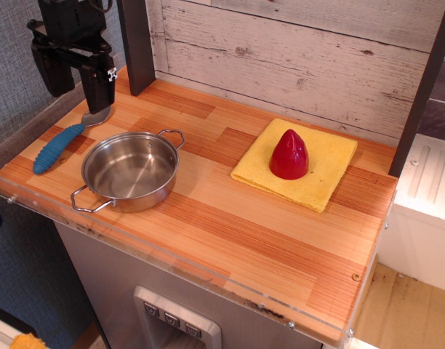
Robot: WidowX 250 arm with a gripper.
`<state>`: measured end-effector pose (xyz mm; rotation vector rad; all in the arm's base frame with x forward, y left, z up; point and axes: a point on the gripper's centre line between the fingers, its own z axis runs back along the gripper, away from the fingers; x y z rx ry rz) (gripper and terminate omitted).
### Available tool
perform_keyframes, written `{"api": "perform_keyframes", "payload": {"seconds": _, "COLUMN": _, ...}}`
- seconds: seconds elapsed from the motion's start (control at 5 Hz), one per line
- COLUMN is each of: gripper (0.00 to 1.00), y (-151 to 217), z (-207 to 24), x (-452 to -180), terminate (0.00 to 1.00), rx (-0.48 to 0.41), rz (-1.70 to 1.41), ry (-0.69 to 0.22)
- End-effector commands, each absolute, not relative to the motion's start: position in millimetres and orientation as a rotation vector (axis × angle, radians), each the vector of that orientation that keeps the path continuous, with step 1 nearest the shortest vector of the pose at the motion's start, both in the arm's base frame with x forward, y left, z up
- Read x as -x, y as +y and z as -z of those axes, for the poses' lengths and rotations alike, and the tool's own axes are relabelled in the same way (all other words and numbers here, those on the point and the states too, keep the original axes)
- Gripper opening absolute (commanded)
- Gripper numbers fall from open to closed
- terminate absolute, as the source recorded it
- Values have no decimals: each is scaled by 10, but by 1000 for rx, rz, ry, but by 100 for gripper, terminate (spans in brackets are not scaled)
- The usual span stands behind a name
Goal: Move the red vegetable behind the pan from the cloth
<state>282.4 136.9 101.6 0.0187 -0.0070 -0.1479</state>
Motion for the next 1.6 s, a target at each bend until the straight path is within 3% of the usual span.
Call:
{"api": "perform_keyframes", "payload": {"seconds": 0.0, "gripper": 100, "y": 1369, "z": -1016, "x": -2824, "terminate": 0, "rx": -19, "rz": 148, "ry": -7}}
{"api": "perform_keyframes", "payload": {"seconds": 0.8, "gripper": 100, "y": -150, "z": -1009, "x": -3362, "terminate": 0, "rx": 47, "rz": 376, "ry": -119}}
{"api": "perform_keyframes", "payload": {"seconds": 1.0, "gripper": 100, "y": -299, "z": -1114, "x": -3486, "terminate": 0, "rx": 71, "rz": 371, "ry": -164}}
{"api": "perform_keyframes", "payload": {"seconds": 1.4, "gripper": 100, "y": -492, "z": -952, "x": -3627, "terminate": 0, "rx": 89, "rz": 393, "ry": -162}}
